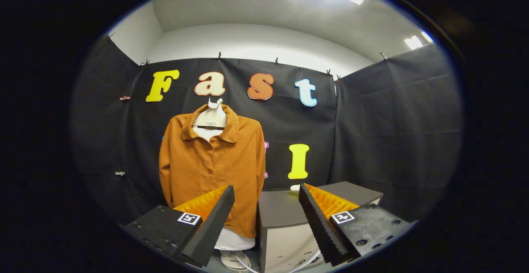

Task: Iron the clothes twice with a garment steamer, once on the left side and once on the right side.

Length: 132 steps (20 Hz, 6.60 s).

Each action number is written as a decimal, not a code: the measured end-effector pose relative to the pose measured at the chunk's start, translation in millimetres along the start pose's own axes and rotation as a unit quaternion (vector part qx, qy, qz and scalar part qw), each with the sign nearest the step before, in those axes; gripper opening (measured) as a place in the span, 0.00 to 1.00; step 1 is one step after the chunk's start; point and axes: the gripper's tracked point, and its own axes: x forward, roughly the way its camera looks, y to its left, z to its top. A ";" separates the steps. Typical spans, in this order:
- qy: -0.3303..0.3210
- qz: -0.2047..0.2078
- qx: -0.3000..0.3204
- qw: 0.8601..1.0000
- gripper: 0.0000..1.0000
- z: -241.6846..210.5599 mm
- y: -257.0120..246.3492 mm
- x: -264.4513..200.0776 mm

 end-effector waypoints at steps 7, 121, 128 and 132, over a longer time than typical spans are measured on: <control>0.026 -0.011 -0.039 0.999 0.98 -25.0 -60.2 83.4; 0.336 0.006 -0.019 0.942 0.43 -290.8 103.8 196.4; 0.282 0.024 0.015 0.959 0.43 -222.1 116.5 171.7; 0.206 0.065 0.026 0.976 0.43 -145.2 160.0 172.1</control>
